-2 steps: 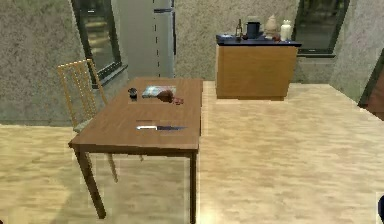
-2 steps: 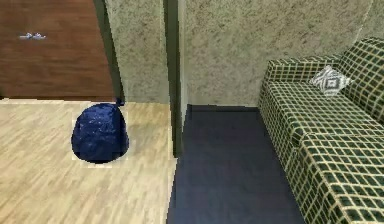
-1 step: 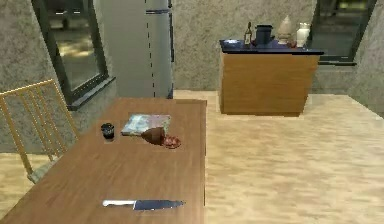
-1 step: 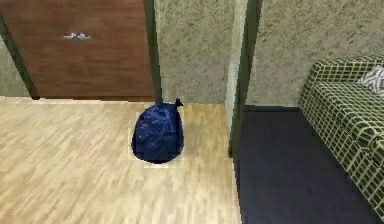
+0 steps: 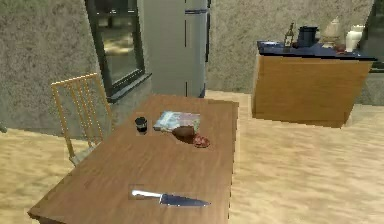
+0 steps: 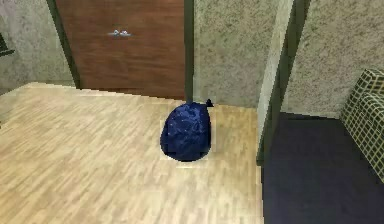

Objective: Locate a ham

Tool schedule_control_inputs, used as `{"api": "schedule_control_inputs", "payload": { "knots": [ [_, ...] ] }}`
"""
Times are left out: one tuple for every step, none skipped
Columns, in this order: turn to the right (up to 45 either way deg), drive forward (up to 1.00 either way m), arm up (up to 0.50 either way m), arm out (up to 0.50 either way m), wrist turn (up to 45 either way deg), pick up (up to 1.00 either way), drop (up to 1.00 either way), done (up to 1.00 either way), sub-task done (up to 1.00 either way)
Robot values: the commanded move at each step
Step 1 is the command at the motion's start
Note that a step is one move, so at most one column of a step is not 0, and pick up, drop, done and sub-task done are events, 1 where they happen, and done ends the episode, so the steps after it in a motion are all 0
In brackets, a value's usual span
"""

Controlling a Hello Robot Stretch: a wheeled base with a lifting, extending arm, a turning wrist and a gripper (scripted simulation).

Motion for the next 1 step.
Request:
{"api": "schedule_control_inputs", "payload": {
  "knots": [
    [0.0, 0.00, 0.00, 0.00, 0.0, 0.00, 0.00, 1.00, 0.00]
  ]
}}
